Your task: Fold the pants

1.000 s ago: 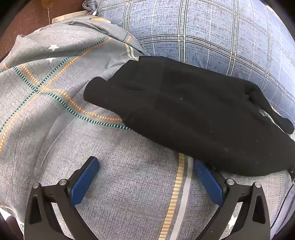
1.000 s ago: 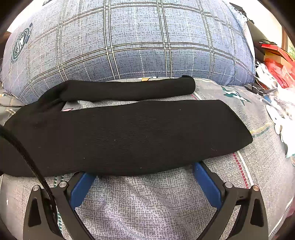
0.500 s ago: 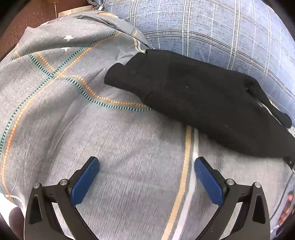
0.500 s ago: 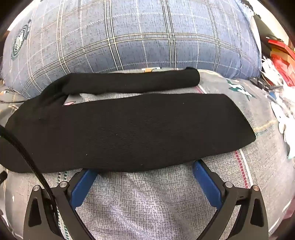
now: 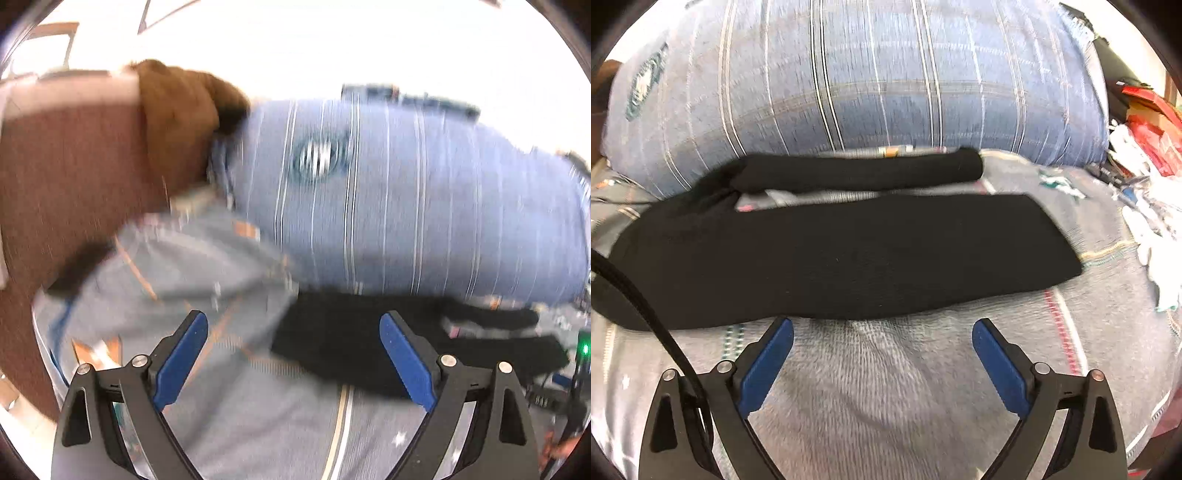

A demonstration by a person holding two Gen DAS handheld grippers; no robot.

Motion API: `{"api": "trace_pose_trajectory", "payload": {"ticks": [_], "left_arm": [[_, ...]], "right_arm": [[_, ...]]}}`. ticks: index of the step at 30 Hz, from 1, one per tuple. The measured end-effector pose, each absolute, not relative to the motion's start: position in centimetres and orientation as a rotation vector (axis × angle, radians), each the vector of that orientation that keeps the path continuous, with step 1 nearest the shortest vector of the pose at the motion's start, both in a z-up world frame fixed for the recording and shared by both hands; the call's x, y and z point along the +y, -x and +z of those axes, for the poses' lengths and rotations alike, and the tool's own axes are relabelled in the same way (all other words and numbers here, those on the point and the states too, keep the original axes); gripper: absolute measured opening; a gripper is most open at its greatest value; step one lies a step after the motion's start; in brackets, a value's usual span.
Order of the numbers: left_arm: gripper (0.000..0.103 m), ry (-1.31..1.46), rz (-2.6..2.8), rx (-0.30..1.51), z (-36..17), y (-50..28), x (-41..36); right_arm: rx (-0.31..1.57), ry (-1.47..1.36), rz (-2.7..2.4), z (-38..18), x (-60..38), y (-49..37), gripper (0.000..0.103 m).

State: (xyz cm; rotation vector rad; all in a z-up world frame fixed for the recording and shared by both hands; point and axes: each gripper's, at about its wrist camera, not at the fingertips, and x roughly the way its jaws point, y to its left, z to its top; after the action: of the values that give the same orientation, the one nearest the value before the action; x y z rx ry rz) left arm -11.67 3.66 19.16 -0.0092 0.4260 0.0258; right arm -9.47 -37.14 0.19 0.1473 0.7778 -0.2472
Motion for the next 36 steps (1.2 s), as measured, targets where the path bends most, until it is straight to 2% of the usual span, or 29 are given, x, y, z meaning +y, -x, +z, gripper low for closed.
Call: {"api": "trace_pose_trajectory", "payload": {"ticks": [7,13,22,29,36], "left_arm": [[0.098,-0.150,0.046,0.329,22.9,11.9,2.6],[0.098,-0.111,0.050,0.336,23.0,11.8,2.1],[0.098,-0.079,-0.005,0.423,21.3,12.8,0.3],[0.098,-0.056,0.000,0.422,21.2,13.1,-0.3],[0.098,-0.060,-0.007,0.441,21.0,11.8,-0.4]], "right_arm": [[0.612,-0.076,-0.230,6.0,-37.0,12.6,0.099],[0.514,-0.046,-0.198,9.6,-35.4,13.8,0.099],[0.415,0.024,-0.216,11.5,-32.5,15.9,0.100],[0.271,0.070,-0.286,13.7,-31.1,17.9,0.103],[0.328,0.135,-0.203,13.8,-30.5,15.9,0.103]]}}
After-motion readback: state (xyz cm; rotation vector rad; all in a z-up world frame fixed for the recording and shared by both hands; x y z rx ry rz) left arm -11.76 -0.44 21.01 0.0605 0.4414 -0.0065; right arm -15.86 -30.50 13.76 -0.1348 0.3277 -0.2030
